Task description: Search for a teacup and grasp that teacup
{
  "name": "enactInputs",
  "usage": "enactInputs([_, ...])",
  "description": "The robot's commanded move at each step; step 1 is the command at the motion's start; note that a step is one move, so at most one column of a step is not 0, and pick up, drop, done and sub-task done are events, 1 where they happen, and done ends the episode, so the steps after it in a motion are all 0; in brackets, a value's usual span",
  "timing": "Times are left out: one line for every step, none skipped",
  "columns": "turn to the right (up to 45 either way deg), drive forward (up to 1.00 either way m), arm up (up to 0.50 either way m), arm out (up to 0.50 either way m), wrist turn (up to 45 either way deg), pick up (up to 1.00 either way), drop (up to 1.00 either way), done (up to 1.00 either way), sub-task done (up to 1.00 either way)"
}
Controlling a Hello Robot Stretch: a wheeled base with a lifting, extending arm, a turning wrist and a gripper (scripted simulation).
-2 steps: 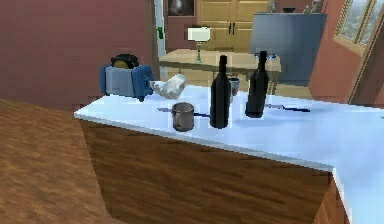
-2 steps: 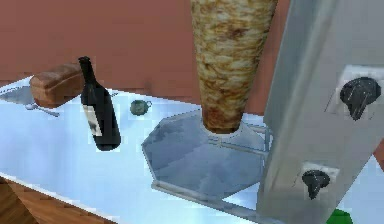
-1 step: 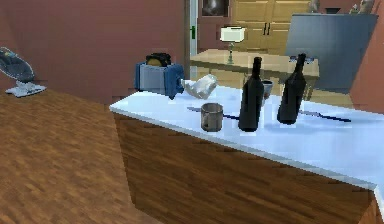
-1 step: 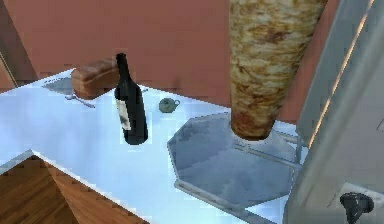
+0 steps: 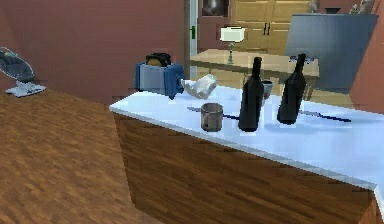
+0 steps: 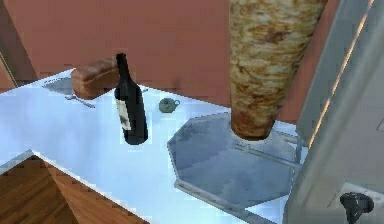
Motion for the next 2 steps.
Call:
enactInputs([0.0, 0.0, 0.38, 0.0, 0.0, 0.0, 0.0, 0.0, 0.0])
enactInputs([0.0, 0.0, 0.0, 0.5, 0.0, 0.0, 0.0, 0.0, 0.0])
